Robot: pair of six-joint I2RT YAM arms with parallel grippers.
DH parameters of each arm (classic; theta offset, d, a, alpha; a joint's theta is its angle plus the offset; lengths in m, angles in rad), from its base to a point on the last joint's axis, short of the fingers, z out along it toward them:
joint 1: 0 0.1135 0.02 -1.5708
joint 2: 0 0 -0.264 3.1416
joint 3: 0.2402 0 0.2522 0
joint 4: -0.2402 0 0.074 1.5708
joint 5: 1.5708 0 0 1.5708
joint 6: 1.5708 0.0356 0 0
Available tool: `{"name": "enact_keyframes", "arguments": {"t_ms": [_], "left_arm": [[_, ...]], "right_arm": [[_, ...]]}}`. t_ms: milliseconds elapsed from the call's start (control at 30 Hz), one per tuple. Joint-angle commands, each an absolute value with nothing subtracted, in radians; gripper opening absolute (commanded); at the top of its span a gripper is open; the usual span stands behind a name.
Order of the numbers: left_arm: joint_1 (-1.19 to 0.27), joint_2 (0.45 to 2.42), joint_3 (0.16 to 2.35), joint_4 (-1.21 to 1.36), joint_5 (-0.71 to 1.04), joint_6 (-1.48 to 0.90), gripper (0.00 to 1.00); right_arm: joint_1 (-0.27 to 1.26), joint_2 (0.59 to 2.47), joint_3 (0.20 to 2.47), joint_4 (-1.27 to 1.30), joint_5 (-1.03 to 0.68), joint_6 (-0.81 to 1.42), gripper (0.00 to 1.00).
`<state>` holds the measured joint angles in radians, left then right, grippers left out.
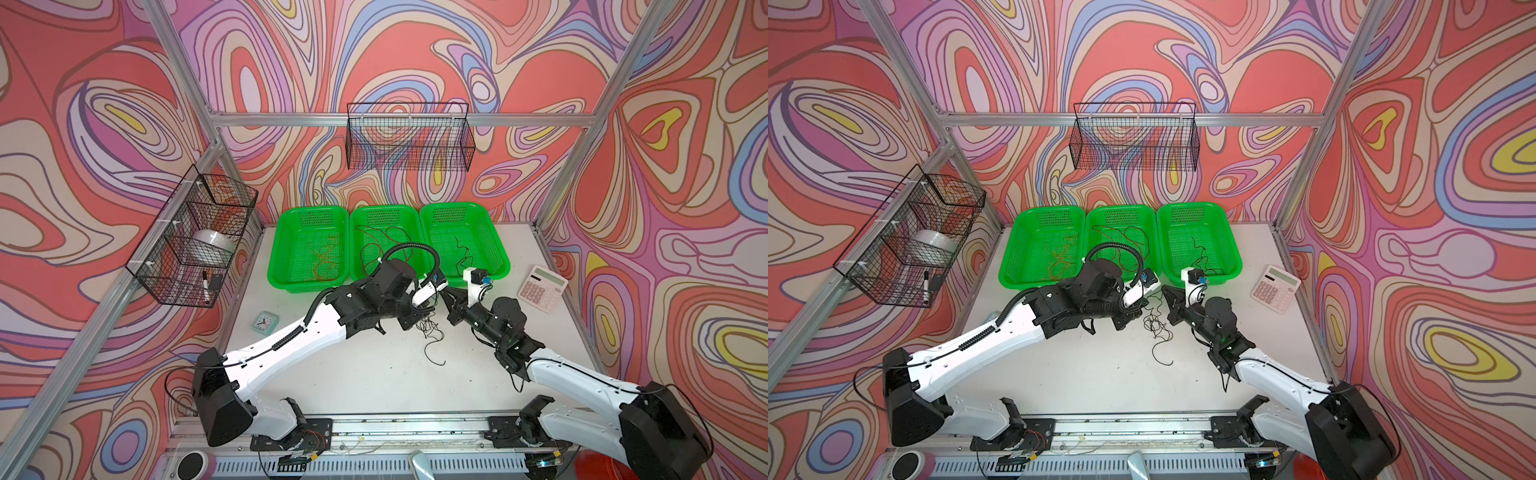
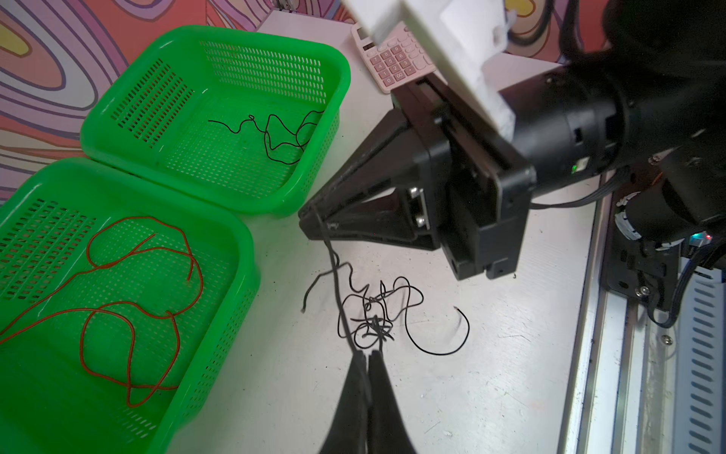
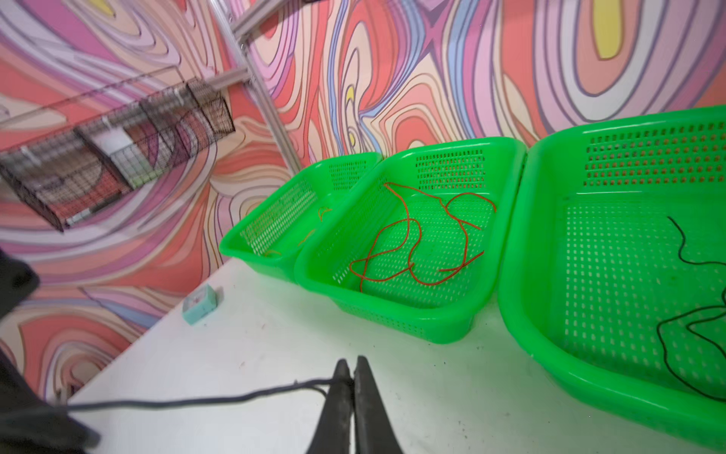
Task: Untangle the cables
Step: 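Pull the black wire up with the right gripper while the left holds the tangle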
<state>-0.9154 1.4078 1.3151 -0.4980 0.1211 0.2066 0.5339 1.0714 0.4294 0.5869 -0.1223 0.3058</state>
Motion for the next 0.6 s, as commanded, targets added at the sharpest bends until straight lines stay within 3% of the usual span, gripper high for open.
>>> {"name": "enact_keyframes", "arguments": {"t_ms": [0, 233, 567], "left_arm": [[-0.917, 1.383, 1.296, -0.520, 0.121, 0.217, 0.00], [-0.918, 1.382, 1.237, -0.438, 0.123, 0.204, 0.00], [-0.917, 1.351, 1.313, -0.490, 0.081, 0.252, 0.00]], "right_arm": [[0.538, 1.003, 0.488, 0.493, 0.035, 0.249, 0.00], [0.538, 0.985, 0.622, 0.260, 0.029, 0.097, 0.00], [0.538, 1.041, 0.652, 0.137, 0.291, 0.121, 0.00]]}}
